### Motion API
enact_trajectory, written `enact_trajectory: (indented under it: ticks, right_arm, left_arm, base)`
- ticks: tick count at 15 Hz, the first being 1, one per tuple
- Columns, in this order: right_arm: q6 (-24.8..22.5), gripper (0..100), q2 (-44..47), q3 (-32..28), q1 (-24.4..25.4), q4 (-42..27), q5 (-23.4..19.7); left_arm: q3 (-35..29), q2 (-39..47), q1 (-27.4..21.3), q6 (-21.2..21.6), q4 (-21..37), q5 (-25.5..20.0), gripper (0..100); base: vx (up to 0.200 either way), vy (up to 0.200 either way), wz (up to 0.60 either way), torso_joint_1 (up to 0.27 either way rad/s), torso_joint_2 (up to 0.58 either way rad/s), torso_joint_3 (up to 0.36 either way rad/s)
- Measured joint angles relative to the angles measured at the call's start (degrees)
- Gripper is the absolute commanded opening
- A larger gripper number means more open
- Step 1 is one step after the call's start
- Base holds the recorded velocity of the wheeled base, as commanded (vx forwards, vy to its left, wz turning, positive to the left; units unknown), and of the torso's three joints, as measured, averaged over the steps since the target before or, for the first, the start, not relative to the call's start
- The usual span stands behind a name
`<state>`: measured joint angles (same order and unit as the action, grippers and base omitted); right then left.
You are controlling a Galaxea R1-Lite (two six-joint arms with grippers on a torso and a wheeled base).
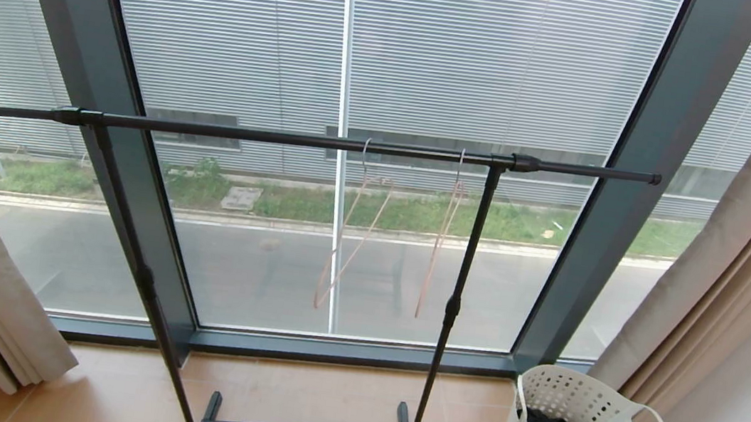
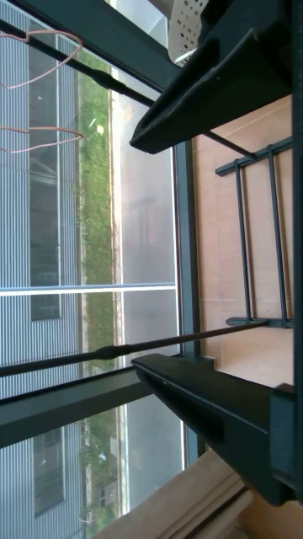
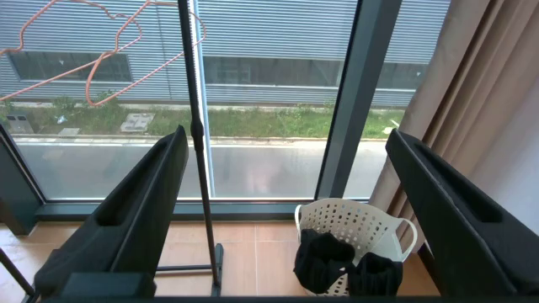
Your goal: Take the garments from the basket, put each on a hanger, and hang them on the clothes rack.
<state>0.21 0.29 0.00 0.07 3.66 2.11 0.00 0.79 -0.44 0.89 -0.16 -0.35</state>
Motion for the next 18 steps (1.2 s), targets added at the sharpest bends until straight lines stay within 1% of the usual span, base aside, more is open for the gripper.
enact_trajectory:
  ticks: [18]
  right_arm:
    - [0.26, 100, 0.0, 0.0, 0.0, 0.0, -0.48]
  left_arm:
    - [0.0, 0.0, 0.0, -0.29, 0.0, 0.0, 100]
  base:
    - [0.0, 0.0, 0.0, 0.0, 0.0, 0.0]
